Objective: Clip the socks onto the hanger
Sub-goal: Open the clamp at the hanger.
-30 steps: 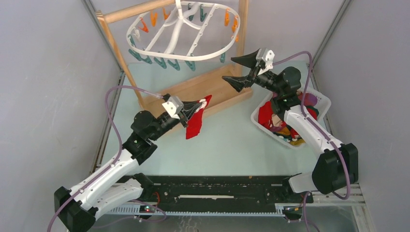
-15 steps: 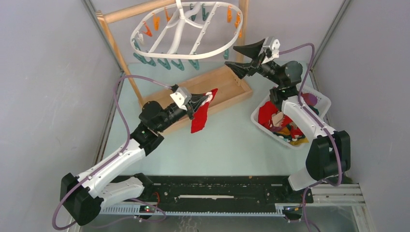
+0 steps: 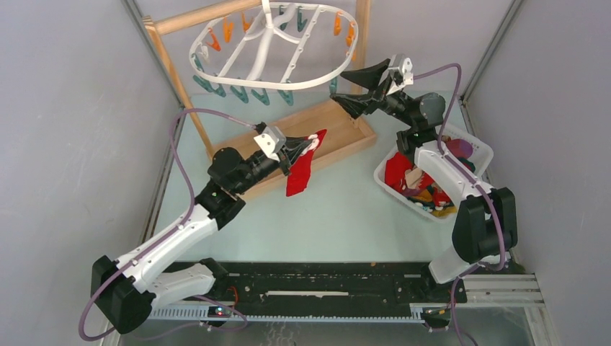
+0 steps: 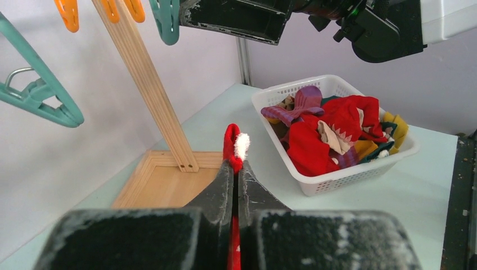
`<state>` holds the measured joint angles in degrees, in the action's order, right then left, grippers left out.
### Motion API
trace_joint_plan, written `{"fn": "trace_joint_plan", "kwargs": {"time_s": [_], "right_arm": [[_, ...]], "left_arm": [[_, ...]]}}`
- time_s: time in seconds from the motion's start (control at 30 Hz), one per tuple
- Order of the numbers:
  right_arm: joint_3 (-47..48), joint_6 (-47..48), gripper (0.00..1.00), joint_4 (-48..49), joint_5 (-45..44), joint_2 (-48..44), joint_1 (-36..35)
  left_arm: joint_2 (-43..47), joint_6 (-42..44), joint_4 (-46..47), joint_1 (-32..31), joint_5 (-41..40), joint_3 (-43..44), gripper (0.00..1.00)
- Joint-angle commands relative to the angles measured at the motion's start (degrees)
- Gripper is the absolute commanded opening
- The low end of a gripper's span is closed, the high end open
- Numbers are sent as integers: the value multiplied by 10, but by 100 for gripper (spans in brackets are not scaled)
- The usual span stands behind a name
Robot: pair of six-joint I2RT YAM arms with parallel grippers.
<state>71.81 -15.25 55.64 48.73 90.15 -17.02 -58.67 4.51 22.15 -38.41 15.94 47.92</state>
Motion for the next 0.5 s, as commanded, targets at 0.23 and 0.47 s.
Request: {"fn": "trace_joint_plan", "kwargs": {"time_s": [0.23, 0.47], "right_arm": [[64, -22, 74, 29, -10, 28, -19], [70, -42, 71, 35, -19, 28, -25]], "left_arm": [[-7, -3, 25, -2, 14, 39, 0], [-11, 0, 28, -2, 17, 40, 0]]}}
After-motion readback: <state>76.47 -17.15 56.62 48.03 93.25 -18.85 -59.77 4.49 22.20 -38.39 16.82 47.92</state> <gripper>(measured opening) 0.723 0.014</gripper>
